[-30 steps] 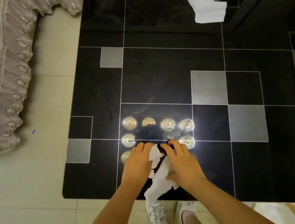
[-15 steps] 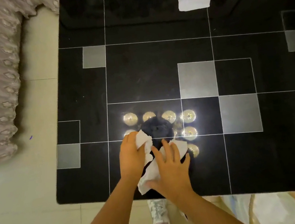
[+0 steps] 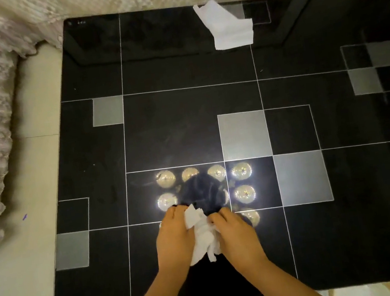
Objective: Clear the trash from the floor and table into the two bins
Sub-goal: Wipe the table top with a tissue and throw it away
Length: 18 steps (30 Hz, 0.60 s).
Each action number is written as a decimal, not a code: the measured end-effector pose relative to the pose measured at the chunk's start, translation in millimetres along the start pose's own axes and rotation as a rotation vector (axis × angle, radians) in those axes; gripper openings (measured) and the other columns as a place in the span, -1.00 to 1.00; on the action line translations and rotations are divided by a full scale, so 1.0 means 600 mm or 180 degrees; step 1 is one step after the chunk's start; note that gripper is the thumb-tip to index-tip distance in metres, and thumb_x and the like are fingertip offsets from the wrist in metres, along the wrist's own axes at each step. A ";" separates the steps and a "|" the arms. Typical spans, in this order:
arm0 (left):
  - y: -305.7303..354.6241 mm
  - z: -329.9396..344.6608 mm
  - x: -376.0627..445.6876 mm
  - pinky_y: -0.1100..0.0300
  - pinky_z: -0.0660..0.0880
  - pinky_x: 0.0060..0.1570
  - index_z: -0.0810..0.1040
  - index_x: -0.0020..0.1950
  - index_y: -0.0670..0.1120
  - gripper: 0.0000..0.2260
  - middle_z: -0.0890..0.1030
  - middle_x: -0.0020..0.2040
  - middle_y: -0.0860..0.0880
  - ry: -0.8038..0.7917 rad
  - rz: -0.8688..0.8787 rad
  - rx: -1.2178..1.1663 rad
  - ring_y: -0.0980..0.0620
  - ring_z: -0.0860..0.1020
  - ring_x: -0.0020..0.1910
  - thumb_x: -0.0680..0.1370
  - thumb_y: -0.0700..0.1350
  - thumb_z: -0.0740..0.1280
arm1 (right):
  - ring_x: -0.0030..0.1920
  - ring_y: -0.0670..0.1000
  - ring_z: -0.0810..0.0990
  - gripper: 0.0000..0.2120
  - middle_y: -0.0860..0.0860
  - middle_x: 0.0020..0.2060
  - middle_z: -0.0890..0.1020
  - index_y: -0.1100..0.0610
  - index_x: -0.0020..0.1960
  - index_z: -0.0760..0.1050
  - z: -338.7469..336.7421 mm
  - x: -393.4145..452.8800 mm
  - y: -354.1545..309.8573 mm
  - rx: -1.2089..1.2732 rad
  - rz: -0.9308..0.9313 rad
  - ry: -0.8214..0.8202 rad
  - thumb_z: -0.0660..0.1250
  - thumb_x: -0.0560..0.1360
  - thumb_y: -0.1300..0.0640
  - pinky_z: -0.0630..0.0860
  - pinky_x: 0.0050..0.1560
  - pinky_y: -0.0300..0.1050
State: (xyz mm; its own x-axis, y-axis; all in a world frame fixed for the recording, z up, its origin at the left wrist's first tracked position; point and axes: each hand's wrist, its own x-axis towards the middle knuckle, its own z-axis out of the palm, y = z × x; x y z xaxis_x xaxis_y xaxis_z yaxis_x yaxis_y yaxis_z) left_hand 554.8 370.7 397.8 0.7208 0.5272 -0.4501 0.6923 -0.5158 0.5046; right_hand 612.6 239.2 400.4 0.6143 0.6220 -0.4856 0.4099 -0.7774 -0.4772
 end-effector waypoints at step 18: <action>0.276 -0.016 0.428 0.11 0.44 0.10 0.30 0.35 0.07 -0.61 0.39 0.25 0.02 0.1395 0.0266 -0.1482 0.03 0.46 0.14 0.55 0.06 0.29 | -0.02 -0.26 0.51 -0.69 -0.09 -0.04 0.54 0.02 -0.07 0.62 -0.308 0.329 0.121 0.2179 -0.0140 0.2184 0.28 0.45 0.41 0.43 -0.03 -0.43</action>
State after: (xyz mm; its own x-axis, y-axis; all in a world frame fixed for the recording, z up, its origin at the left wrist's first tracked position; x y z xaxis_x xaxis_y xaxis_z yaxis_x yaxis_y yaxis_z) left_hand 854.3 427.2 372.6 0.6227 0.7757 -0.1024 0.4763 -0.2721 0.8361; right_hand 887.9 288.2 405.4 0.9565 0.2903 -0.0276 0.0940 -0.3968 -0.9131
